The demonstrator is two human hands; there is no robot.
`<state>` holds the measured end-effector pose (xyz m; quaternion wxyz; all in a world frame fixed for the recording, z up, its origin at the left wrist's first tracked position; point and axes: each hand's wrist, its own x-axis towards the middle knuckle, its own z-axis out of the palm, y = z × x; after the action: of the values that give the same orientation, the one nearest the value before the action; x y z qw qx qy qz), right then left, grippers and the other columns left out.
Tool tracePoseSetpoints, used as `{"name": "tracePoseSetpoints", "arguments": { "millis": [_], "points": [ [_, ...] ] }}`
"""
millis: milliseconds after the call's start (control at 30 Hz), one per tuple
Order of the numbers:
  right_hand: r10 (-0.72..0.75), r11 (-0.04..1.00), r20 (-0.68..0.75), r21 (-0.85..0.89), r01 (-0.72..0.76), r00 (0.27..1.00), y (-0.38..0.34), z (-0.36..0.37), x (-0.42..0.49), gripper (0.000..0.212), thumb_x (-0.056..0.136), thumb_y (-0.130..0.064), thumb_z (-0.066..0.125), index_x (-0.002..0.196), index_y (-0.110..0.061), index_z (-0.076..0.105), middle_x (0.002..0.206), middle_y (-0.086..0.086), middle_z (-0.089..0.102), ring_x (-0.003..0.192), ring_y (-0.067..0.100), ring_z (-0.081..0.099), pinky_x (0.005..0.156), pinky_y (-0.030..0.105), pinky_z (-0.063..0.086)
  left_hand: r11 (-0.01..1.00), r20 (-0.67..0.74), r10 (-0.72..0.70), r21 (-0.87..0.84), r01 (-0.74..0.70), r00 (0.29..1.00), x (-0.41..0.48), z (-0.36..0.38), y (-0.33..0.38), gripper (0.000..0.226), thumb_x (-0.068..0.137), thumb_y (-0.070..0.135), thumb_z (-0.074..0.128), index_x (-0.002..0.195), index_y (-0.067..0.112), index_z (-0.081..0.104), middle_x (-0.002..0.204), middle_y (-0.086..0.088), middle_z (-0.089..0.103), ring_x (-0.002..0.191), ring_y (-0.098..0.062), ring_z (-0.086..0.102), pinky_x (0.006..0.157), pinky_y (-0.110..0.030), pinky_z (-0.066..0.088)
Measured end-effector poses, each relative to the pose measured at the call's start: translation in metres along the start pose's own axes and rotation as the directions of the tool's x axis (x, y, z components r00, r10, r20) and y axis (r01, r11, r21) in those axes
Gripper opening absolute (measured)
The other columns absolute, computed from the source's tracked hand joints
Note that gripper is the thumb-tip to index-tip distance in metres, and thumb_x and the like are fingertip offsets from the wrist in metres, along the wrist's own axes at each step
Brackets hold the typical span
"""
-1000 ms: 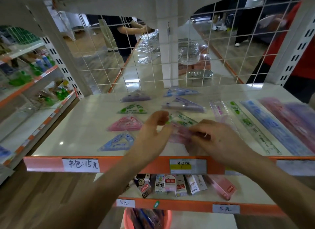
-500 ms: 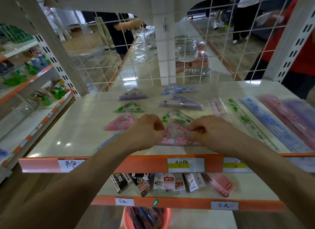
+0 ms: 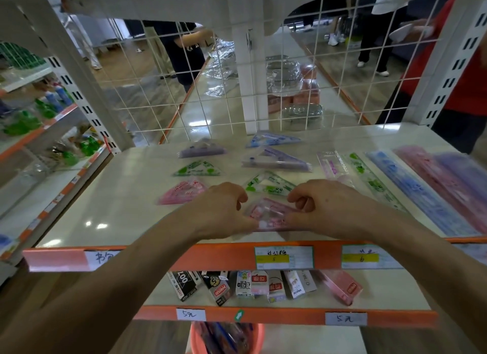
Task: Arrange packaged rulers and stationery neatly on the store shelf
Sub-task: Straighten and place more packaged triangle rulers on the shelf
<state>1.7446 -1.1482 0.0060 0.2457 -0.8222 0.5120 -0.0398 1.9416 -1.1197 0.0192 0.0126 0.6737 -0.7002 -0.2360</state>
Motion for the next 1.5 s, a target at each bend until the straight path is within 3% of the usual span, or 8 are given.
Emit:
{"name": "tracePoseSetpoints", "arguments": {
  "millis": [267,467,567,667,767,967,1233,1500],
  "points": [
    [0.004,0.996,-0.018,-0.084,-0.006,1.0,-0.006,0.006,-0.004,0.031,0.082,-0.052,0.061,0.101,-0.028,0.064,0.099,-0.009,0.058,0.092,0.011,0.057,0.085,0.031,0.05,0.998,-0.002,0.066,0.015,-0.066,0.998,0.001,0.008,0.002,0.031,0.086,0.033,0.062,0.11,0.014,0.06,0.083,0.007,0.051,0.073,-0.01,0.048,0.06,-0.022,0.036],
    [0.016,0.992,0.029,-0.128,-0.013,0.999,-0.012,-0.003,-0.005,0.036,0.082,-0.058,0.057,0.092,-0.024,0.062,0.092,-0.006,0.059,0.084,0.01,0.055,0.074,0.029,0.047,0.999,0.037,0.019,0.026,-0.02,0.999,-0.004,-0.017,-0.002,0.047,0.089,0.036,0.06,0.13,0.014,0.055,0.125,0.001,0.058,0.101,-0.011,0.054,0.088,-0.023,0.043],
    [-0.01,0.992,-0.062,-0.129,0.002,0.998,-0.022,-0.01,-0.007,0.04,0.088,-0.053,0.05,0.117,-0.027,0.058,0.112,-0.007,0.059,0.099,0.011,0.055,0.086,0.029,0.045,0.998,-0.075,-0.06,0.008,0.061,0.995,-0.02,-0.052,-0.026,0.032,0.09,0.029,0.06,0.119,0.016,0.065,0.116,0.0,0.062,0.091,-0.011,0.055,0.079,-0.02,0.04],
    [-0.096,0.992,-0.137,-0.098,0.083,0.986,-0.048,-0.006,-0.002,0.027,0.092,-0.037,0.052,0.114,-0.024,0.062,0.111,-0.005,0.062,0.098,0.013,0.057,0.087,0.032,0.047,0.994,-0.108,-0.099,0.03,0.103,0.989,-0.034,-0.066,-0.054,0.029,0.09,0.025,0.061,0.117,0.014,0.066,0.114,-0.002,0.064,0.091,-0.013,0.056,0.07,-0.017,0.042],
    [-0.179,0.981,-0.128,-0.099,0.167,0.975,-0.08,0.009,0.007,0.027,0.092,-0.032,0.053,0.116,-0.022,0.063,0.115,-0.004,0.061,0.103,0.015,0.057,0.087,0.03,0.046,0.989,-0.055,-0.097,0.104,0.103,0.994,-0.038,-0.058,-0.075,0.041,0.086,0.027,0.064,0.125,0.015,0.06,0.123,-0.003,0.061,0.098,-0.013,0.055,0.081,-0.02,0.042],
    [-0.165,0.959,-0.046,-0.24,0.149,0.985,-0.136,0.054,0.032,0.019,0.092,-0.021,0.052,0.093,-0.007,0.065,0.096,0.009,0.056,0.083,0.025,0.056,0.059,0.03,0.039,0.964,0.01,-0.033,0.263,0.029,0.999,-0.042,-0.041,-0.093,0.057,0.085,0.034,0.065,0.137,0.02,0.045,0.135,-0.002,0.049,0.118,-0.018,0.049,0.087,-0.02,0.036],
    [-0.084,0.957,-0.102,-0.285,0.052,0.991,-0.154,0.074,0.036,0.017,0.093,-0.016,0.053,0.103,-0.008,0.063,0.111,0.011,0.057,0.101,0.027,0.055,0.069,0.028,0.034,0.954,0.005,0.027,0.298,-0.027,1.0,-0.043,-0.032,-0.109,0.039,0.089,0.034,0.06,0.124,0.019,0.055,0.124,-0.003,0.057,0.109,-0.019,0.054,0.08,-0.021,0.037],
    [-0.084,0.969,-0.236,-0.247,0.024,0.968,-0.14,0.049,0.006,0.034,0.095,-0.024,0.048,0.127,-0.013,0.053,0.121,0.01,0.05,0.112,0.028,0.05,0.087,0.035,0.042,0.979,-0.14,0.148,0.157,-0.126,0.979,-0.04,-0.056,-0.07,0.047,0.089,0.03,0.058,0.134,0.018,0.05,0.126,-0.002,0.058,0.111,-0.019,0.055,0.093,-0.027,0.041]
  ]
}}
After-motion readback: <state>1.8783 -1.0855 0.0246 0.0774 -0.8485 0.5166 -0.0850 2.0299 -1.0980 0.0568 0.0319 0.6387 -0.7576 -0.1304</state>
